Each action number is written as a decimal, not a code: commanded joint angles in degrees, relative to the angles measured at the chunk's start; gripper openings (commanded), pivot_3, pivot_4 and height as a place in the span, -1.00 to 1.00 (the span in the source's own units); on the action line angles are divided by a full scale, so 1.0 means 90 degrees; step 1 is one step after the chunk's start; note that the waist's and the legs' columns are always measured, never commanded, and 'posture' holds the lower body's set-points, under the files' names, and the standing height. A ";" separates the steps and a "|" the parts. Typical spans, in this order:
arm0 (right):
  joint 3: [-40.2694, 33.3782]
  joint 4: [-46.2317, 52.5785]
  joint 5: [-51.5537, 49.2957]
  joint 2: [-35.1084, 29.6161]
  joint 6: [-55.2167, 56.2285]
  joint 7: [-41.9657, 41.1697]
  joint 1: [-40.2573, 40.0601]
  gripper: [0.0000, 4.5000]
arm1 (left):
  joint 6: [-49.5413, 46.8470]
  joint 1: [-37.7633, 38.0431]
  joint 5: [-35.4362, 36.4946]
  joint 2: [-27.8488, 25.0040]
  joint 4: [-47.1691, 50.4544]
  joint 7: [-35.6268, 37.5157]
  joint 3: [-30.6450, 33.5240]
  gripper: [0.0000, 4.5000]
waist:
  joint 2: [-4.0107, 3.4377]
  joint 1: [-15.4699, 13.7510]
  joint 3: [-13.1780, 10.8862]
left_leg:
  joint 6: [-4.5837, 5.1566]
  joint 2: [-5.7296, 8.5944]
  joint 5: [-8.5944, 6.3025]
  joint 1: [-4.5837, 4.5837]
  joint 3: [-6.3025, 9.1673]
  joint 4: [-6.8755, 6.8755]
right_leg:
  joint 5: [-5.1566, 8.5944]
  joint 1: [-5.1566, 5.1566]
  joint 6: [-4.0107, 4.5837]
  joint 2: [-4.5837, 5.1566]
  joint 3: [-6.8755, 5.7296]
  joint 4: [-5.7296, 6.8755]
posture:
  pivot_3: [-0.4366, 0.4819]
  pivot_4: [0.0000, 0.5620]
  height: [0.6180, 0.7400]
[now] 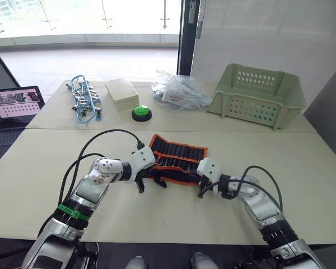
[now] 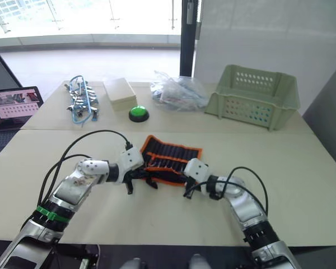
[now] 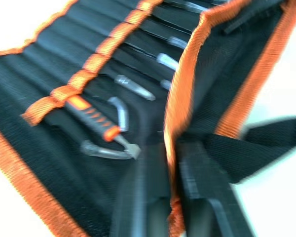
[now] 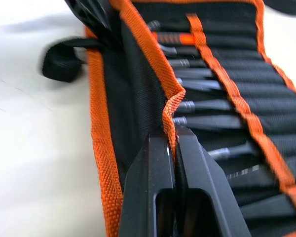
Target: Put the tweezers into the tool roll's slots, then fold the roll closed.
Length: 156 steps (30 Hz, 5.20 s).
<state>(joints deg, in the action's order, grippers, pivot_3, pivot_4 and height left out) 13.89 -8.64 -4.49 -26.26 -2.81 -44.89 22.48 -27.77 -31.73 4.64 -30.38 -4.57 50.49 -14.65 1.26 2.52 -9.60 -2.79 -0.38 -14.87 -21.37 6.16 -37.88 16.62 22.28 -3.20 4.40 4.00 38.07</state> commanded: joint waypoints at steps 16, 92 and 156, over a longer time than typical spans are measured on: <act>-0.1177 0.1602 -0.1788 0.0437 -0.0799 -0.0161 -0.0543 0.99 | -0.0465 0.0869 0.1972 0.0669 0.1805 -0.0393 0.1730 1.00 | -0.0002 0.0010 0.0001 | 0.0000 -0.0002 0.0000 -0.0003 0.0001 0.0000 | 0.0000 0.0003 0.0001 0.0001 0.0001 -0.0001 | -0.05 -0.47 1.00; -0.3204 0.0755 -0.3972 -0.0418 -0.7614 0.1002 0.1007 0.31 | -0.0894 0.1259 0.2996 -0.1144 0.2370 0.0741 0.2100 -0.89 | -0.0021 0.0015 0.0000 | -0.0006 0.0001 0.0009 -0.0013 0.0001 0.0010 | 0.0000 0.0003 0.0001 0.0001 0.0003 -0.0021 | -0.05 -0.47 1.00; -0.3426 -0.1133 -0.4182 -0.0254 -0.8711 0.0774 0.1998 -0.99 | -0.0614 0.3696 0.3221 -0.2233 0.3298 0.0465 0.3195 1.00 | -0.0031 0.0080 -0.0015 | -0.0005 -0.0039 0.0008 0.0004 -0.0018 0.0087 | 0.0003 0.0017 0.0039 -0.0032 0.0008 -0.0055 | -0.05 -0.47 1.00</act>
<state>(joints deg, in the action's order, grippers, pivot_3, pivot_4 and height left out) -16.76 -21.28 -41.75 -27.46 -81.54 -37.00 39.46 -34.85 2.33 33.71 -50.50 24.75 54.25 14.05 0.98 3.24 -9.73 -2.84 -0.75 -14.81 -21.34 6.00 -37.08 16.65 22.45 -2.85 4.10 4.07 37.57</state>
